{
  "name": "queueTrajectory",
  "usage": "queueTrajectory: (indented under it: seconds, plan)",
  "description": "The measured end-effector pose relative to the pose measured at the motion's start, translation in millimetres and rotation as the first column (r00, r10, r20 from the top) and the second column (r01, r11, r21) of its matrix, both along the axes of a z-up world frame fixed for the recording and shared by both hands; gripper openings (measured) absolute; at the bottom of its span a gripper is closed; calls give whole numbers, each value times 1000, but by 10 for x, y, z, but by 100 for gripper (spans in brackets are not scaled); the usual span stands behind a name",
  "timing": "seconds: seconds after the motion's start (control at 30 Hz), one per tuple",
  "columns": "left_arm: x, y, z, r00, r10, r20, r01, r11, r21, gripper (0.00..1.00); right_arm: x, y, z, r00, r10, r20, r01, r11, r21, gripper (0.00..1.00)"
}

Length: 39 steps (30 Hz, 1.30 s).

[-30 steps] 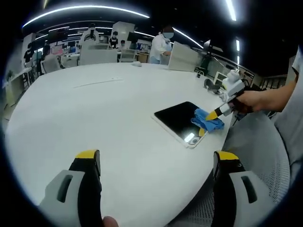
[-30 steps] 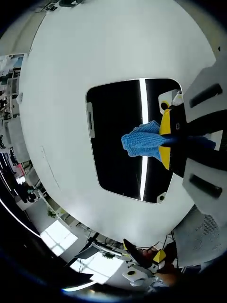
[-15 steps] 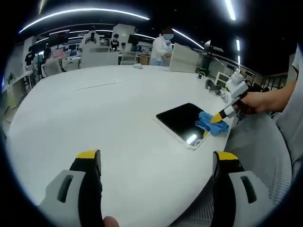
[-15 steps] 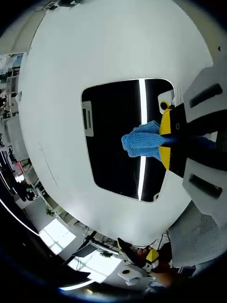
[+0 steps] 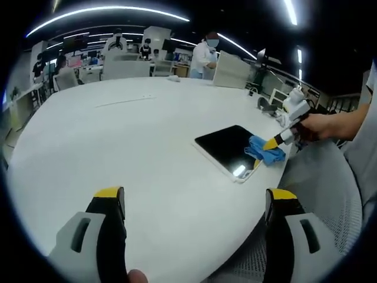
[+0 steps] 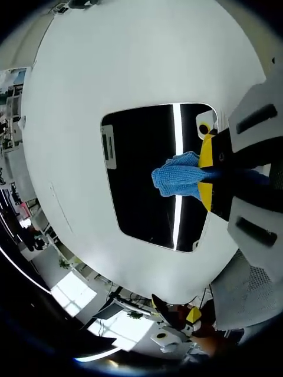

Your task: Wipe the mirror surface with the cleaning cloth until all visible marks leave the cleaned area.

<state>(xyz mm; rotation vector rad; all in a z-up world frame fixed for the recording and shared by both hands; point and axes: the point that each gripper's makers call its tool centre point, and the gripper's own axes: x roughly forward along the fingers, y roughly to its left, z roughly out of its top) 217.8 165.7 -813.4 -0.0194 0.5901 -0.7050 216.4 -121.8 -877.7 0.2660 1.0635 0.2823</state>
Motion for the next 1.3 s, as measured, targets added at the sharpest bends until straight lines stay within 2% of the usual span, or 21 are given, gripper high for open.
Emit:
queueTrajectory:
  seconds: [0.6,1.0,1.07,1.13,1.3]
  plan:
    - [19,27,-15,1000,18,-8,-18,1000,-13,99,2,-364,-4,998,-56,-6,56,998,-17,1]
    - [48,35,-3,1000,23,-11,-23,999,-25,99,-2,-489,6,996,-84,-15,84,996,-39,0]
    - [33,-11,15,1000,-8,-1,8,999,-34,99,7,-491,-2,997,-81,-12,81,996,-42,0]
    - [14,-47,14,999,-47,26,47,999,3,99,12,-484,-2,997,-79,-9,79,996,-47,0]
    - [11,-81,10,999,-50,20,50,999,-5,99,57,-489,-25,995,-99,-17,99,994,-39,0]
